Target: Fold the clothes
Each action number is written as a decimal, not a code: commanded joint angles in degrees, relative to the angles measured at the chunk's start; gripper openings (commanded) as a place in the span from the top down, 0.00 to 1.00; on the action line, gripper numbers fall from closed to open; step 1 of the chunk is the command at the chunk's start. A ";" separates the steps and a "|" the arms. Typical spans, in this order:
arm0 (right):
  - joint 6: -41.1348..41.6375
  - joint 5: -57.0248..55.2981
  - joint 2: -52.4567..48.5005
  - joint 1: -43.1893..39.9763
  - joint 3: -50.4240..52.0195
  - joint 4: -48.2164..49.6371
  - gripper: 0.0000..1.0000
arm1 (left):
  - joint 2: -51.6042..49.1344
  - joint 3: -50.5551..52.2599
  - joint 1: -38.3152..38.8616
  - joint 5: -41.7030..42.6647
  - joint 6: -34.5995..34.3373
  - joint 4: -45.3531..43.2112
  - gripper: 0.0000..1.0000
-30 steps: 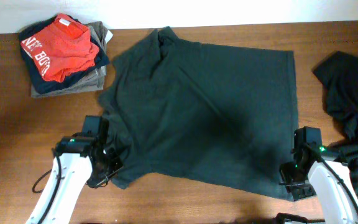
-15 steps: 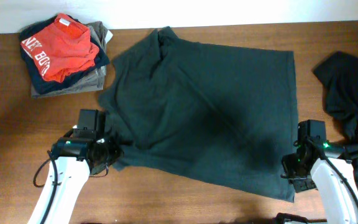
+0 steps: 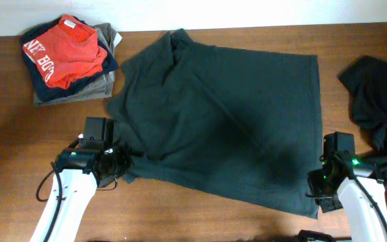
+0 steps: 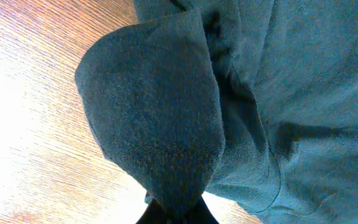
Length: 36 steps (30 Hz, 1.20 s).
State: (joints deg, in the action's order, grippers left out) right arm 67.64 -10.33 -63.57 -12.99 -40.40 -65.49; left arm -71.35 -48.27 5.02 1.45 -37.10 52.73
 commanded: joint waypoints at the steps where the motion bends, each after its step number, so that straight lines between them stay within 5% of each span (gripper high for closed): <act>1: 0.13 -2.27 0.33 -0.26 -0.90 0.33 0.64 | 0.83 -0.96 0.09 -0.83 0.70 0.59 0.99; 10: 1.31 -1.22 -2.05 -0.20 -0.63 -4.07 0.59 | 0.83 -0.96 0.07 -0.83 0.72 2.43 0.99; 16: -21.44 6.58 -2.08 3.76 1.31 2.54 0.59 | 0.83 -0.96 0.07 -0.81 0.70 2.01 0.99; 20: -29.81 11.43 -2.08 10.71 2.60 2.99 0.43 | 0.83 -0.96 0.07 -0.81 0.70 2.23 0.99; 31: -29.73 19.82 -4.42 31.34 3.50 1.79 0.24 | 0.83 -0.96 0.07 -0.81 0.70 3.02 0.99; 36: -29.46 19.80 -7.98 40.41 3.50 1.92 0.23 | 0.83 -0.96 0.07 -0.81 0.70 3.04 0.99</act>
State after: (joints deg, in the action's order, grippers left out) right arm 38.46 8.16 -69.43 22.72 -37.47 -63.42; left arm -71.35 -48.29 5.02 1.48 -37.10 55.68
